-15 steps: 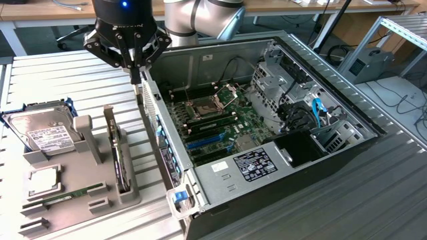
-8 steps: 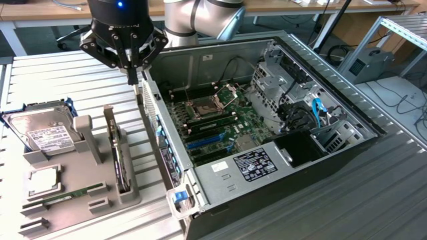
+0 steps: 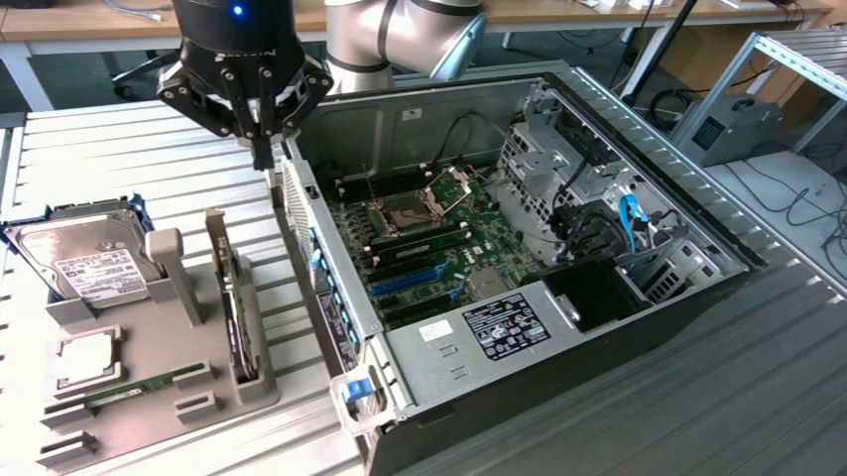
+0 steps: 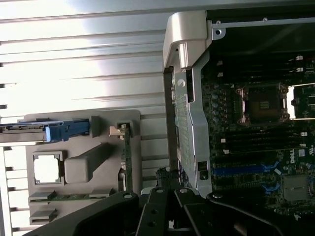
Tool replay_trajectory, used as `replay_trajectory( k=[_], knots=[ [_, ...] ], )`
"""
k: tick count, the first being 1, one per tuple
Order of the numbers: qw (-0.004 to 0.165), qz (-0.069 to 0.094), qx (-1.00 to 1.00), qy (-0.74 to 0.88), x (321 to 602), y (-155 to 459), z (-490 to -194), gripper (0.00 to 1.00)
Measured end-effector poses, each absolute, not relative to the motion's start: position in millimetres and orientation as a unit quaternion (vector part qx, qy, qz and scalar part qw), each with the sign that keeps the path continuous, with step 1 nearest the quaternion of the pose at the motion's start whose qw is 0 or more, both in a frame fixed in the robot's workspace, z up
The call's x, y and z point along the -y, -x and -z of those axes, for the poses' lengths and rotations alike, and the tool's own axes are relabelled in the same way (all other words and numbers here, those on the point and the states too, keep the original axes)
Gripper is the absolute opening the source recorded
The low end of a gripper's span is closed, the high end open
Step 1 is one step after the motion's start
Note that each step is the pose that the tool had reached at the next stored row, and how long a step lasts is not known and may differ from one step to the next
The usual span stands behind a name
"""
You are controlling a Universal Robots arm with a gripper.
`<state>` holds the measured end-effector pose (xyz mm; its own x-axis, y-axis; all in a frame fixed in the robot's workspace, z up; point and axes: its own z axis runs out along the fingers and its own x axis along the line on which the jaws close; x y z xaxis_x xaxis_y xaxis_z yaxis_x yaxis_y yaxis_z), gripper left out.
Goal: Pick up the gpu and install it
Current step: 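Reach for the gpu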
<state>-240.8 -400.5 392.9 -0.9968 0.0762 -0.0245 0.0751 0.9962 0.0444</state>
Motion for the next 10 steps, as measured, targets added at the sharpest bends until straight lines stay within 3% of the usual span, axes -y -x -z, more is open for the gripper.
replay_trajectory(
  k=[10],
  knots=[
    [0.013,-0.022,-0.999,-0.038,403.4,241.8,-392.5,0.11]
  ],
)
